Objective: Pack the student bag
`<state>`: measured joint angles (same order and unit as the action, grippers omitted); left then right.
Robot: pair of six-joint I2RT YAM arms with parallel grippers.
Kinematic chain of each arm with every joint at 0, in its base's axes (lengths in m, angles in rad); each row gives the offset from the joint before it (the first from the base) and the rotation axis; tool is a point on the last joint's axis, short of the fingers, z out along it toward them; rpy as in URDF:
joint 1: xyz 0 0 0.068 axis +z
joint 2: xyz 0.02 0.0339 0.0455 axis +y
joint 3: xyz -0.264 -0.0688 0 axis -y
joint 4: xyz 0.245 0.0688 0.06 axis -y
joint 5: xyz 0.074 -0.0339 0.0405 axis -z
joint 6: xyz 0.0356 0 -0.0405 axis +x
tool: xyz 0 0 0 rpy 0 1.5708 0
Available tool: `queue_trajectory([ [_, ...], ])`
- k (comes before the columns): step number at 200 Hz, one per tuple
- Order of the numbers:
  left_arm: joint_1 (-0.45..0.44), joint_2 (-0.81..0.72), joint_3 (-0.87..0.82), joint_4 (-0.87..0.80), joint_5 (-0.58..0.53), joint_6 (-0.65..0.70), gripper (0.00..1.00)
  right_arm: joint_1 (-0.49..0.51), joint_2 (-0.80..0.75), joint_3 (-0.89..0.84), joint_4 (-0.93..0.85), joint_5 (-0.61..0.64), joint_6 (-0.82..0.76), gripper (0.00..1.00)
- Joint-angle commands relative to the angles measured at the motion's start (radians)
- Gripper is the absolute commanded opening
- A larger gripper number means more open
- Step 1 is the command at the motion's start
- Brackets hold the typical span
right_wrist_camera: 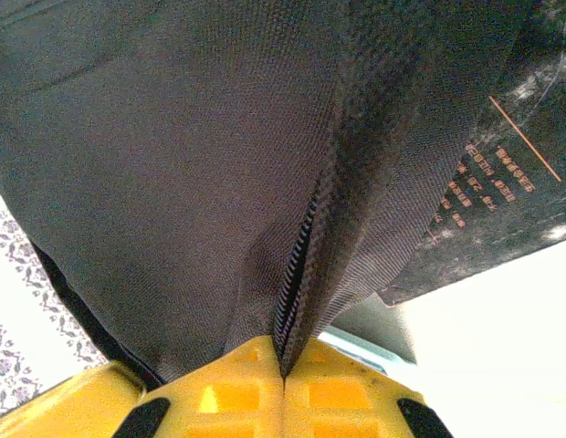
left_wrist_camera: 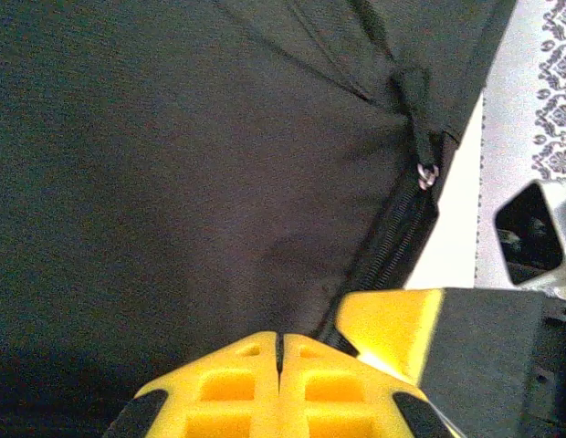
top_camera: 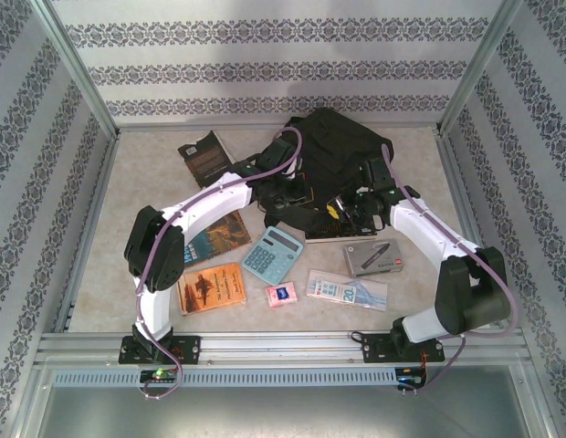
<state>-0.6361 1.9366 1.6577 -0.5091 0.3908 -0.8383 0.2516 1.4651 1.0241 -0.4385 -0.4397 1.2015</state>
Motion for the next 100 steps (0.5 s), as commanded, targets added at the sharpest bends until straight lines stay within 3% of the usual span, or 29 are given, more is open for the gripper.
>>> queue_trajectory([
  [1,0.038,-0.071,-0.014,0.032,-0.036,0.004,0.0,-0.003,0.019,0.033,-0.126,0.023,-0.114,0.0],
  [100,0.115,-0.123,-0.07,0.01,-0.058,0.056,0.0,-0.056,0.037,0.104,-0.287,0.085,-0.283,0.0],
])
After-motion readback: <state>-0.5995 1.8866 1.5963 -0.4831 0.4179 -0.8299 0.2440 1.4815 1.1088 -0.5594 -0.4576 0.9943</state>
